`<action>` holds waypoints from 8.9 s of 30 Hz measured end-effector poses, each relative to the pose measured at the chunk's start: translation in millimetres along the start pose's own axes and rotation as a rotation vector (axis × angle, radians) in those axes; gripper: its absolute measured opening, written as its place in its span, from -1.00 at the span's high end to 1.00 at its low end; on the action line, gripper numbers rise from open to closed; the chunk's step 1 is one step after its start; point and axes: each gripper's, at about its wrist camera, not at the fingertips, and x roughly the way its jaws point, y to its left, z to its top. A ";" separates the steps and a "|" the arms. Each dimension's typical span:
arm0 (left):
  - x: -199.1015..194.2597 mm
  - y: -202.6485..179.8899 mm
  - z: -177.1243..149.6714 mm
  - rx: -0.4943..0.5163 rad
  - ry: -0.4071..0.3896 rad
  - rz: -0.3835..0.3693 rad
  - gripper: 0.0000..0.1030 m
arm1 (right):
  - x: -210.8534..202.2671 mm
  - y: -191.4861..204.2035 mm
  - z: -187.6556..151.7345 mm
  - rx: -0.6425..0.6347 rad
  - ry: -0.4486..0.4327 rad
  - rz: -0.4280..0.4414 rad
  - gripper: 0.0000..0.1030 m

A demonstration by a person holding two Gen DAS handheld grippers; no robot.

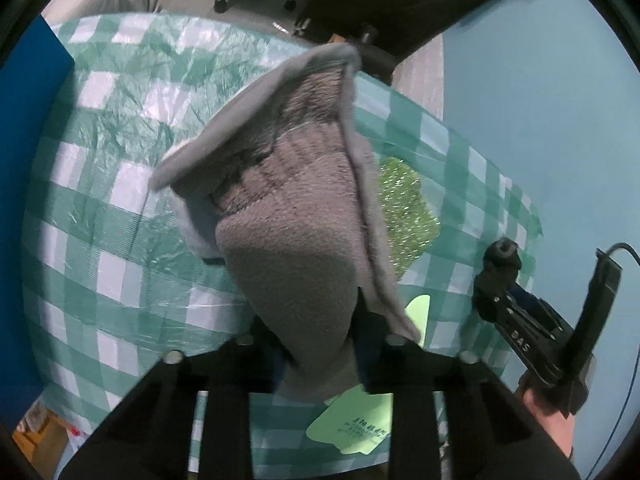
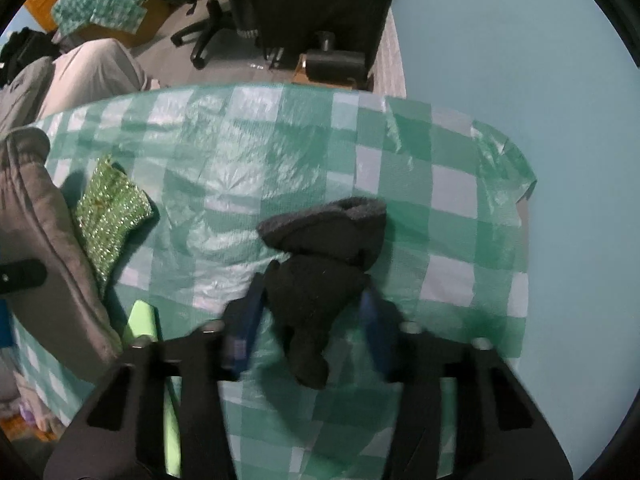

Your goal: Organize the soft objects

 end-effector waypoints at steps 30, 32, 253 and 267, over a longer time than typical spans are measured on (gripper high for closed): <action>-93.7 42.2 -46.2 0.310 -0.161 0.129 0.69 | -86.1 71.6 -12.1 -0.077 -0.122 0.130 0.25; -99.7 44.7 -48.0 0.317 -0.171 0.137 0.69 | -92.3 78.6 -9.7 -0.084 -0.128 0.142 0.25; -52.6 39.3 -33.1 0.656 -0.103 0.224 -0.41 | -12.9 122.8 -92.4 0.117 0.060 0.026 -0.48; -36.1 39.2 -10.9 0.608 -0.075 0.199 -0.47 | -5.4 149.5 -88.4 0.024 0.024 -0.018 -0.14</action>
